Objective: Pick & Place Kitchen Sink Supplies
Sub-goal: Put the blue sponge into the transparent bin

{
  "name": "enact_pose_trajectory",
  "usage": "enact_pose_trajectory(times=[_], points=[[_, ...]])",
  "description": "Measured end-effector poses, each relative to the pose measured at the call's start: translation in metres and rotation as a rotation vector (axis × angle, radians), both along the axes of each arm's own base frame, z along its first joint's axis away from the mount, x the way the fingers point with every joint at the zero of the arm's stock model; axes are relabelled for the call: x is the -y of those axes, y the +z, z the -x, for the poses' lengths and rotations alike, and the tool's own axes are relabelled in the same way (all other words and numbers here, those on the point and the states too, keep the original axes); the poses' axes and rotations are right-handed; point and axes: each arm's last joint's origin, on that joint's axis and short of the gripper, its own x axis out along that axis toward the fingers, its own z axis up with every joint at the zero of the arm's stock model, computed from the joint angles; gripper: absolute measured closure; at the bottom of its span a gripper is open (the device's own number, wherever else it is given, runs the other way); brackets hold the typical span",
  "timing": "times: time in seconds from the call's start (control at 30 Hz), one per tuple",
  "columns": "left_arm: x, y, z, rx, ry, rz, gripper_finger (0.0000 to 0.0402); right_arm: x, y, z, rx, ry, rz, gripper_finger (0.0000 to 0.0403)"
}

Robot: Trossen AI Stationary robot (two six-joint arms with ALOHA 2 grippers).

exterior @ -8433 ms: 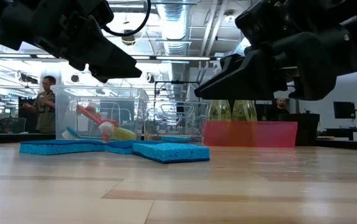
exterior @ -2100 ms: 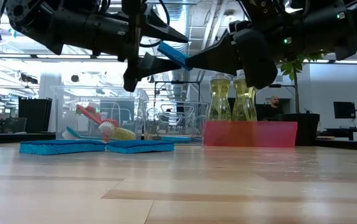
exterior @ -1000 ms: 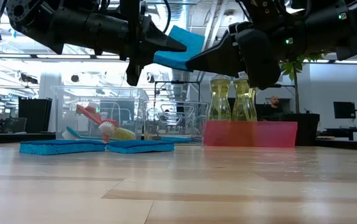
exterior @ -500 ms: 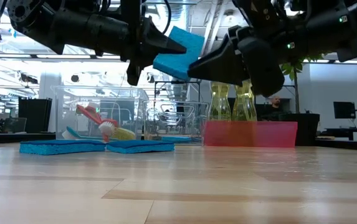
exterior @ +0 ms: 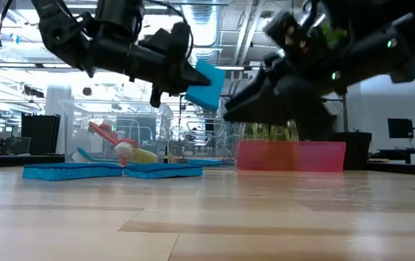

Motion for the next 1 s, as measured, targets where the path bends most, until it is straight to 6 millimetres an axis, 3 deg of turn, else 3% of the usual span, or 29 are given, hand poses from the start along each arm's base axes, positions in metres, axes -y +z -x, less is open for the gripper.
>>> enact_pose_trajectory(times=[0.17, 0.33, 1.0], points=[[-0.032, 0.000, 0.004, 0.003, 0.106, 0.003, 0.0376, 0.010, -0.007, 0.003, -0.012, -0.039, -0.035, 0.0227], [-0.050, 0.000, 0.007, 0.005, 0.168, 0.007, 0.0379, 0.013, -0.012, 0.007, -0.028, -0.049, -0.036, 0.0238], [-0.051, 0.000, 0.008, 0.005, 0.172, 0.010, 0.0357, 0.012, -0.012, 0.007, -0.034, -0.001, -0.053, 0.0244]])
